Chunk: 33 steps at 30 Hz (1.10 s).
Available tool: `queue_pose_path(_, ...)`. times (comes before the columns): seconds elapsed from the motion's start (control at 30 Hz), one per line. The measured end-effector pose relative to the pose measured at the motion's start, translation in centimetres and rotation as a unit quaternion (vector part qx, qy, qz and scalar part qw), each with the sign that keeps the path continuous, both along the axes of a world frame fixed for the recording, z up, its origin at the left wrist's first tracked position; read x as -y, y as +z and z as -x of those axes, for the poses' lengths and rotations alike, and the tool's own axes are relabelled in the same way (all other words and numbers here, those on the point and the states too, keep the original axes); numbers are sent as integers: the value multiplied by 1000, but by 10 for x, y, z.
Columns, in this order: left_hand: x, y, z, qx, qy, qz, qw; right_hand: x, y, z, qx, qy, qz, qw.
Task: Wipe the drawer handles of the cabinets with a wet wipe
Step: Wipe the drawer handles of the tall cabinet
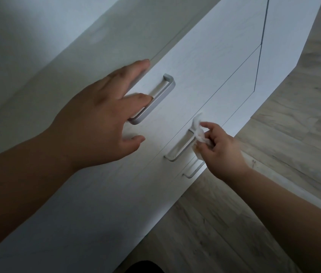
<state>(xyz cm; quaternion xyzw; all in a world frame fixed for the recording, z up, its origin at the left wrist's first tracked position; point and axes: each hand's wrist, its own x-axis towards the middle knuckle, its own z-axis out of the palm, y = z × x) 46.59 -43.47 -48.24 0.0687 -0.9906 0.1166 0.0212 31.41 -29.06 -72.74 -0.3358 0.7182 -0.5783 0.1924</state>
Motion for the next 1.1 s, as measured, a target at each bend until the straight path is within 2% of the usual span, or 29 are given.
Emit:
queue_pose_path(0.23,-1,1,0,5,0,1,1000,-3,11,3,-14,1,33,999)
queue_pose_path(0.4,-1,1,0,3,2,0,1000,-2,15,6,-40,8,10,999)
queue_pose_path(0.63,-1,0,-1,5,3,9,1000,6,10,-1,23,-6,44,999)
queue_pose_path(0.77,-1,0,-1,5,0,18,1000,7,3,-15,-72,-29,25,997)
queue_pose_path(0.97,-1,0,-1,10,-4,31,999,5,3,-12,-139,-21,21,990)
queue_pose_path(1.1,0,0,-1,8,-5,39,999,6,10,-2,-63,8,8,998)
